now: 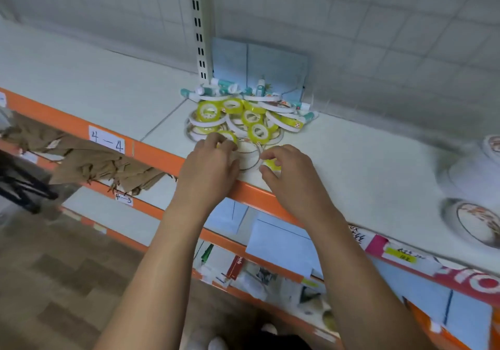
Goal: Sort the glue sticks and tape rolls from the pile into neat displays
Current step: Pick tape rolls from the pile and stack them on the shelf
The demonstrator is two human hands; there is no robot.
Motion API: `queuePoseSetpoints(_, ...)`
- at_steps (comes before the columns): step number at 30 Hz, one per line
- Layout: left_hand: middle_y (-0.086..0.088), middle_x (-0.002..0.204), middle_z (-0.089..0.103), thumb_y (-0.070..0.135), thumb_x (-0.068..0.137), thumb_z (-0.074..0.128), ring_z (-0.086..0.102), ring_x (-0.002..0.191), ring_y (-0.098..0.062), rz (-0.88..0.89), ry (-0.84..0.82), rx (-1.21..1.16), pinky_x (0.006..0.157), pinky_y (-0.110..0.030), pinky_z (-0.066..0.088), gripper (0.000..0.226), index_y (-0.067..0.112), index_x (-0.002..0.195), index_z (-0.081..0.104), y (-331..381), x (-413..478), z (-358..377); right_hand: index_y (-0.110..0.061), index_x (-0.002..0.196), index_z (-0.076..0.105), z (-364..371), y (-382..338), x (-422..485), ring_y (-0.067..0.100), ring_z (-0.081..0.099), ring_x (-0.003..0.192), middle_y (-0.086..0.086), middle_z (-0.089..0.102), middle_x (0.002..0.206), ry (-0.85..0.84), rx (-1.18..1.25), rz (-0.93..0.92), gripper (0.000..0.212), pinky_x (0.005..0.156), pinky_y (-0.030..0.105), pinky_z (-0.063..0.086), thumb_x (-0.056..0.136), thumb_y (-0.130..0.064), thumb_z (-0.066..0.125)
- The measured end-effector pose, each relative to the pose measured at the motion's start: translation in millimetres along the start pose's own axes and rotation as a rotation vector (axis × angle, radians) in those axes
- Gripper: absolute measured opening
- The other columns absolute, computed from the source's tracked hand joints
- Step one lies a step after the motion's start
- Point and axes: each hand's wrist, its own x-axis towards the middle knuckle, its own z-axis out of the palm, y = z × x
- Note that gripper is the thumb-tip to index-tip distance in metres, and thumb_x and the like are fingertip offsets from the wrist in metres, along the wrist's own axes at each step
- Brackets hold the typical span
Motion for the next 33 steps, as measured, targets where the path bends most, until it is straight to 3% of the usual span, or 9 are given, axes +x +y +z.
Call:
queuePoseSetpoints(7,-0.011,0.134,0.050,0.009,0.086,0.056,0.043,0.120,-0.035,0.027,-0.040,0.031,0.095,-0.042,0.042,0.046,0.016,0.131,0.057,-11,31,15,-0.017,0.120,0.063,0,5,30,0.018,0.056,0.104,0.001,0.056,0.118,0.023,-0.011,0.016,0.028,0.089,0.030,0.045,0.093,-0.021,0.061)
queuePoseSetpoints(11,-0.010,0.123,0.056,0.001,0.082,0.060,0.046,0.114,-0.033,-0.013,-0.008,-0.075,0.088,-0.042,0.045,0.041,0.015,0.121,0.065,-18,42,15,-0.018,0.122,0.062,4,5,50,0.019,0.052,0.114,0.002,0.053,0.124,0.016,-0.019,0.000,0.030,0.095,0.026,0.040,0.092,-0.022,0.062)
queuePoseSetpoints(16,-0.012,0.122,0.058,0.004,0.082,0.064,0.050,0.113,-0.033,-0.015,-0.014,-0.143,0.081,-0.038,0.048,0.037,0.013,0.118,0.065,-23,48,13,-0.019,0.127,0.058,11,3,70,0.021,0.049,0.118,0.002,0.051,0.127,-0.006,-0.055,0.007,0.036,0.096,0.028,0.038,0.091,-0.024,0.063)
queuePoseSetpoints(20,-0.011,0.122,0.059,0.004,0.080,0.066,0.049,0.113,-0.035,0.005,-0.015,-0.142,0.086,-0.040,0.047,0.039,0.016,0.117,0.067,-28,49,16,-0.020,0.129,0.056,16,4,75,0.023,0.049,0.118,0.002,0.051,0.129,0.012,-0.089,0.019,0.040,0.100,0.032,0.041,0.090,-0.027,0.065)
queuePoseSetpoints(26,-0.009,0.112,0.063,0.005,0.078,0.068,0.059,0.100,-0.028,0.079,-0.088,-0.209,0.075,-0.031,0.044,0.036,0.018,0.111,0.069,-36,56,8,-0.019,0.127,0.057,26,1,79,0.025,0.051,0.116,0.005,0.052,0.127,0.056,-0.093,0.068,0.041,0.098,0.032,0.041,0.088,-0.027,0.067)
queuePoseSetpoints(33,-0.006,0.123,0.057,0.019,0.079,0.074,0.056,0.109,-0.025,0.173,-0.045,-0.274,0.085,-0.027,0.041,0.051,0.018,0.127,0.058,-40,60,-6,-0.013,0.119,0.062,29,-13,78,0.022,0.056,0.108,0.008,0.058,0.118,0.112,-0.028,0.110,0.036,0.092,0.025,0.041,0.084,-0.018,0.070)
